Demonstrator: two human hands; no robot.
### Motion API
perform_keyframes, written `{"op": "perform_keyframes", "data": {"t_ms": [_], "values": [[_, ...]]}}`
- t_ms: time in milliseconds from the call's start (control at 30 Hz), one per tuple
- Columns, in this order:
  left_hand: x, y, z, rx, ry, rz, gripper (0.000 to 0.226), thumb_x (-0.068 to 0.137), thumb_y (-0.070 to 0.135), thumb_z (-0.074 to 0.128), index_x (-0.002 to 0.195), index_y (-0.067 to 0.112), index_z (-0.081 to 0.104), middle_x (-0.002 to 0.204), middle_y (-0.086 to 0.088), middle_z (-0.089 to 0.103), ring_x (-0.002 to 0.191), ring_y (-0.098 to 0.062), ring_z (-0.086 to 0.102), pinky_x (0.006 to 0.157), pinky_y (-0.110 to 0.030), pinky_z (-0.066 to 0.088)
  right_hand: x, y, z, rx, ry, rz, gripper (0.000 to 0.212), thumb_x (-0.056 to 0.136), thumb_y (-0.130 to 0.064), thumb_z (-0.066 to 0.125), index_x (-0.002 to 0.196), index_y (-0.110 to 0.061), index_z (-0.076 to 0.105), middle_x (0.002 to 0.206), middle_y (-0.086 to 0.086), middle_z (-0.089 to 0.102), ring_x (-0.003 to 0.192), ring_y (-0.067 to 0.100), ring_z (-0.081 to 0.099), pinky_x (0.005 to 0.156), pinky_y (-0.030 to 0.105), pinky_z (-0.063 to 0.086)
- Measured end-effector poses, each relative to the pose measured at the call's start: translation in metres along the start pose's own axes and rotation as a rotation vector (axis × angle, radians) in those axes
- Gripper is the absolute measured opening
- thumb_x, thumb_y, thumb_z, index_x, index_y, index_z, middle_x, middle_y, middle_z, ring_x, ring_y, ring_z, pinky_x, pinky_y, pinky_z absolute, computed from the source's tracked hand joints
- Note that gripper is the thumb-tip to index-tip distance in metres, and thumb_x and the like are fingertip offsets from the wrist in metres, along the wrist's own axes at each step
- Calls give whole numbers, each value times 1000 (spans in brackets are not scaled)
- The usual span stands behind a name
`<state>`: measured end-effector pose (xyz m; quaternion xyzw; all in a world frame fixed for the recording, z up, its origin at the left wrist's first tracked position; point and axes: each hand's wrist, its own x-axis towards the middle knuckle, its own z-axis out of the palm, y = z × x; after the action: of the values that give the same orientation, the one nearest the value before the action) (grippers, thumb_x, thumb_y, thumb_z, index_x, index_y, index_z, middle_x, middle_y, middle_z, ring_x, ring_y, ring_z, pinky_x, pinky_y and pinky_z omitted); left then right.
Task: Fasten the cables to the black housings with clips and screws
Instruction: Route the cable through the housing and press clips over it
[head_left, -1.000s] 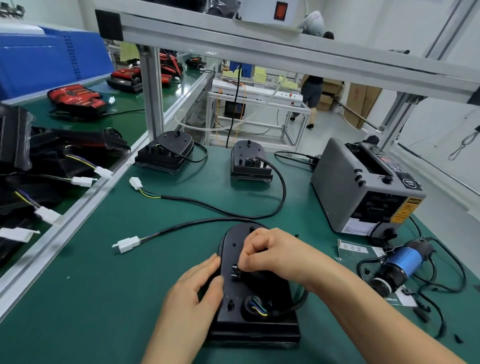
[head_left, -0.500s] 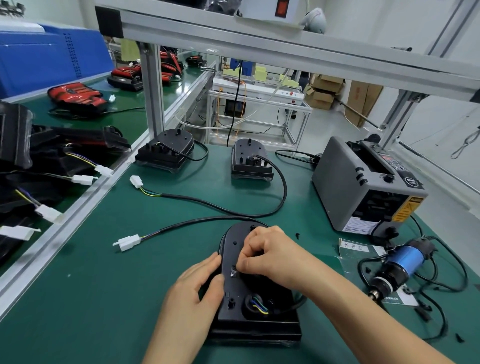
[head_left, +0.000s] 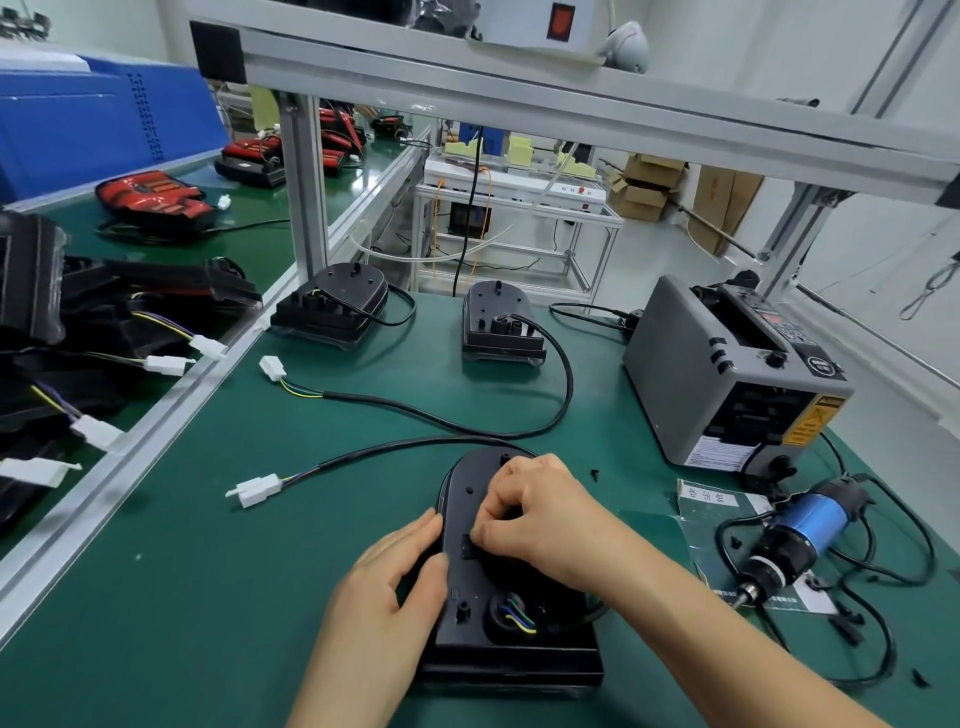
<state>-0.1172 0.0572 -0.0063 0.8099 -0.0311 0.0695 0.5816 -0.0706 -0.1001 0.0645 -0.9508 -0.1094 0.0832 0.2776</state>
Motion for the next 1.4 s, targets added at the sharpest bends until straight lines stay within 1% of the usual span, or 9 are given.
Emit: {"op": "perform_keyframes", "data": {"t_ms": [233, 600, 767, 900, 1000, 1067, 1133, 1267, 1400], "values": [[1, -2, 0, 32, 5, 11, 37, 86, 11, 64, 115, 34, 65, 117, 30, 57, 115, 17, 45, 89, 6, 28, -2, -6, 2, -101, 27, 0, 11, 80, -30, 64, 75, -21, 70, 94, -13, 55, 105, 10, 37, 95, 30, 34], [2, -4, 0, 26, -1, 2, 38, 86, 14, 64, 116, 37, 63, 118, 30, 57, 117, 14, 46, 92, 0, 31, -6, -5, 9, -177, 100, -66, 10, 83, -32, 58, 77, -24, 63, 97, -15, 52, 106, 9, 35, 94, 29, 32], [1, -1, 1, 16, -3, 6, 41, 86, 13, 64, 108, 48, 59, 116, 31, 57, 116, 15, 46, 89, 3, 29, -7, -3, 10, -189, 123, -66, 9, 82, -36, 59, 77, -29, 59, 97, -14, 52, 108, 9, 35, 94, 30, 31], [1, 3, 0, -1, 17, 3, 44, 87, 14, 63, 106, 53, 55, 118, 28, 58, 116, 12, 48, 92, -4, 32, -7, -2, 9, -179, 129, -63, 10, 82, -37, 60, 79, -29, 55, 98, -13, 51, 107, 10, 36, 95, 31, 32], [-3, 11, -1, 161, 38, 162, 49, 92, 14, 52, 122, 52, 49, 124, 37, 47, 114, 24, 39, 89, 3, 28, -8, 0, 10, -153, 139, -66, 12, 83, -36, 60, 78, -29, 51, 97, -13, 50, 107, 11, 36, 96, 32, 32], [-4, 17, -5, 356, 36, 389, 53, 85, 5, 38, 126, 33, 56, 131, 28, 47, 118, 14, 40, 94, 0, 27, -9, 2, 10, -107, 130, -67, 13, 84, -36, 61, 78, -29, 51, 97, -13, 50, 108, 10, 35, 97, 30, 31], [-3, 21, -10, 480, 13, 553, 61, 74, 6, 30, 125, 18, 60, 127, 17, 52, 122, -1, 44, 98, -13, 31, -11, 6, 9, -43, 115, -74, 12, 84, -35, 62, 78, -31, 53, 98, -14, 51, 109, 8, 35, 99, 29, 31], [1, 18, -18, 567, -64, 604, 67, 72, 8, 28, 138, 16, 38, 119, 21, 61, 131, -10, 38, 100, -25, 32, -18, 17, 6, 53, 106, -92, 18, 88, -27, 60, 76, -40, 56, 97, -20, 54, 111, 3, 35, 103, 26, 30], [1, 12, -19, 626, -94, 608, 67, 70, 10, 30, 137, 13, 36, 119, 24, 60, 132, -13, 35, 104, -27, 27, -24, 24, 8, 110, 130, -107, 17, 90, -22, 57, 84, -36, 66, 95, -26, 53, 113, -3, 34, 104, 21, 27]]}}
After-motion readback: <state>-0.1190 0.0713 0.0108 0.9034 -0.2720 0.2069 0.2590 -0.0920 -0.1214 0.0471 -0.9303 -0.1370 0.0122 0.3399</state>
